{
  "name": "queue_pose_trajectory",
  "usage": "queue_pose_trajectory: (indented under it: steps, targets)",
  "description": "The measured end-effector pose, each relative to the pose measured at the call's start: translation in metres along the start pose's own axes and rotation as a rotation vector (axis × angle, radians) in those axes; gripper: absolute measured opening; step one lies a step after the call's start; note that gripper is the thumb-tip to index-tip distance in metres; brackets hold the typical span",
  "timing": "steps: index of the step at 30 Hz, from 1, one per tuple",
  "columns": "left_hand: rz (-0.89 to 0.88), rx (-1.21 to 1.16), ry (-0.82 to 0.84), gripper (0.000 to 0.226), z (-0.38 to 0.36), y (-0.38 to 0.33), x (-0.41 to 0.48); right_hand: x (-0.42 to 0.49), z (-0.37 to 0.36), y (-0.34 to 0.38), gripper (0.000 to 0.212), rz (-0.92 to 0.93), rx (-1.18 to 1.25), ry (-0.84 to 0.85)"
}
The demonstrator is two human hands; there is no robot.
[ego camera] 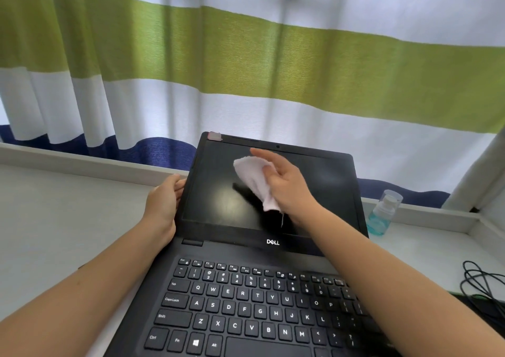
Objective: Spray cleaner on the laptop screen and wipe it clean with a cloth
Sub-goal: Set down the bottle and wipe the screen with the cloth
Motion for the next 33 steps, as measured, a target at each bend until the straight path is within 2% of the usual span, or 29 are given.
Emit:
queue_pose_trajectory:
  steps: [5, 11, 13, 16, 19, 22, 24, 27, 33]
  targets:
    - [-0.009, -0.016, 0.013, 0.031, 0.001, 0.001, 0.001, 0.008, 0.001, -0.004, 0.036, -0.245, 0.344, -0.010]
    - [0.018, -0.068, 0.014, 0.032, 0.000, 0.001, 0.002, 0.006, -0.038, 0.016, 0.027, -0.236, 0.394, 0.221]
    - [0.018, -0.080, -0.013, 0.033, 0.000, 0.000, 0.001, 0.007, -0.059, 0.019, 0.026, -0.197, 0.275, 0.281]
    - [-0.002, -0.083, -0.052, 0.033, 0.000, -0.001, 0.001, 0.013, -0.080, 0.016, 0.031, -0.034, -0.147, 0.270]
    - [0.016, -0.059, -0.046, 0.039, 0.000, 0.000, 0.000, 0.016, -0.085, 0.014, 0.035, 0.219, -0.589, 0.159]
    - [0.032, -0.065, -0.034, 0.042, -0.001, 0.000, -0.002, 0.006, -0.091, 0.017, 0.034, 0.447, -0.862, 0.063]
    - [0.024, -0.070, -0.047, 0.043, -0.002, -0.001, -0.002, -0.003, -0.099, 0.018, 0.043, 0.486, -0.938, 0.103]
    - [0.010, -0.068, -0.074, 0.045, 0.000, -0.001, 0.000, -0.012, -0.111, 0.004, 0.062, 0.428, -1.038, 0.338]
    - [0.068, -0.096, -0.039, 0.047, 0.000, 0.000, 0.000, -0.025, -0.099, -0.008, 0.052, 0.465, -1.106, 0.360]
Point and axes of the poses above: each hand's wrist, its own x-axis towards the middle knuckle, its own z-axis out of the back of the hand, y = z × x, the point moved 4 cm from there along x, towards the middle knuckle, and after that the axes turned 2 degrees about -z, right-handed, at the moved point
